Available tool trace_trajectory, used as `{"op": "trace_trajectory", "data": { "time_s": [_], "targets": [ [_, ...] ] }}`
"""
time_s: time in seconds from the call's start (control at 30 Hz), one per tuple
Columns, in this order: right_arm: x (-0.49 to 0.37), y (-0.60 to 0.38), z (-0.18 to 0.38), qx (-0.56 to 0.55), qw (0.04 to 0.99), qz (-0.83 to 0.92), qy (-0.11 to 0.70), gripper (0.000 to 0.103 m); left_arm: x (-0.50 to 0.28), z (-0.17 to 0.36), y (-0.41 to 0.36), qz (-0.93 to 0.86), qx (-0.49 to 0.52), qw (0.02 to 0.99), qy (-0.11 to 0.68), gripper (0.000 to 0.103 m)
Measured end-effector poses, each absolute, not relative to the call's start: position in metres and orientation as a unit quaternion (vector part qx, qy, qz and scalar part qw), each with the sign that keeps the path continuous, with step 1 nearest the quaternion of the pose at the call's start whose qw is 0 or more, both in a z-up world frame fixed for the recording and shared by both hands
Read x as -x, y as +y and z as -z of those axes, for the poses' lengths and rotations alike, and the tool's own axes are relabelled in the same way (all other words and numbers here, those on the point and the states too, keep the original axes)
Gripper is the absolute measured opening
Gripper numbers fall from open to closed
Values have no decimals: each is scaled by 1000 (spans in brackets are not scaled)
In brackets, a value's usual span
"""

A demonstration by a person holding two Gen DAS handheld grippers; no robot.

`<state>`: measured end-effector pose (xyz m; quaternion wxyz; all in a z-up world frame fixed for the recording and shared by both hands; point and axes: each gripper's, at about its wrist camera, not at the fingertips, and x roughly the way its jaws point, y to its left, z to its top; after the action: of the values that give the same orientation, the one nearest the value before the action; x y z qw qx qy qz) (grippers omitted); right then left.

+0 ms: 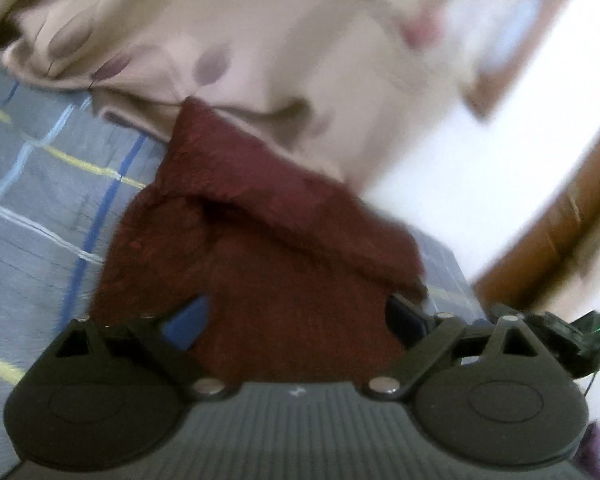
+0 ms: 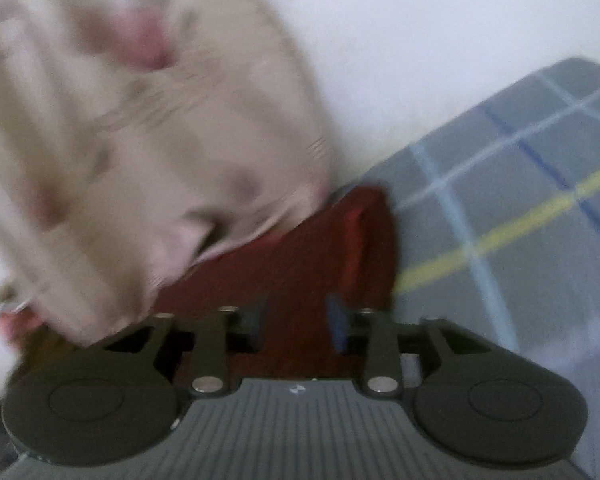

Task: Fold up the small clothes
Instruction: 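Open both grippers and withdraw them from the folded sweater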

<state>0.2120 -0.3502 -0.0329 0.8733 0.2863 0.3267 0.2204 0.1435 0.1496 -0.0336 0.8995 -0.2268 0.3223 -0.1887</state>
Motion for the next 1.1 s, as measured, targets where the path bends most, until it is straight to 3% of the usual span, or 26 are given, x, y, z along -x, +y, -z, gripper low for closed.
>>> {"op": "trace_trajectory", "data": {
  "time_s": [0.03,0.07,0.37,0.7,0.9,0.97,1.0,1.07,1.1],
  "targets": [
    [-188,-352,30,-275,873,-232,330,69,-133,30,153,191,210,903,322,96],
    [-163,-353,28,-260,873,-239,337,75,-120,28,158,189,190,908,321,96],
    [-25,-354,48,-205,886,-184,372,74,-34,59,183,150,170,908,354,96],
    [-23,-349,74,-272,854,-207,392,73,-2,83,220,117,234,903,340,97],
    [-28,-343,80,-284,846,-235,385,73,-15,81,192,197,173,893,366,97],
    [-30,-350,83,-312,836,-236,384,73,-17,83,191,223,200,878,372,96],
    [-30,-353,85,-326,831,-237,384,73,-19,85,193,233,221,870,374,94],
    [-33,-356,85,-337,824,-236,390,74,-24,90,196,252,258,852,379,67],
    [-34,-355,84,-337,822,-236,395,75,-27,93,197,250,266,849,382,63]
  ]
}}
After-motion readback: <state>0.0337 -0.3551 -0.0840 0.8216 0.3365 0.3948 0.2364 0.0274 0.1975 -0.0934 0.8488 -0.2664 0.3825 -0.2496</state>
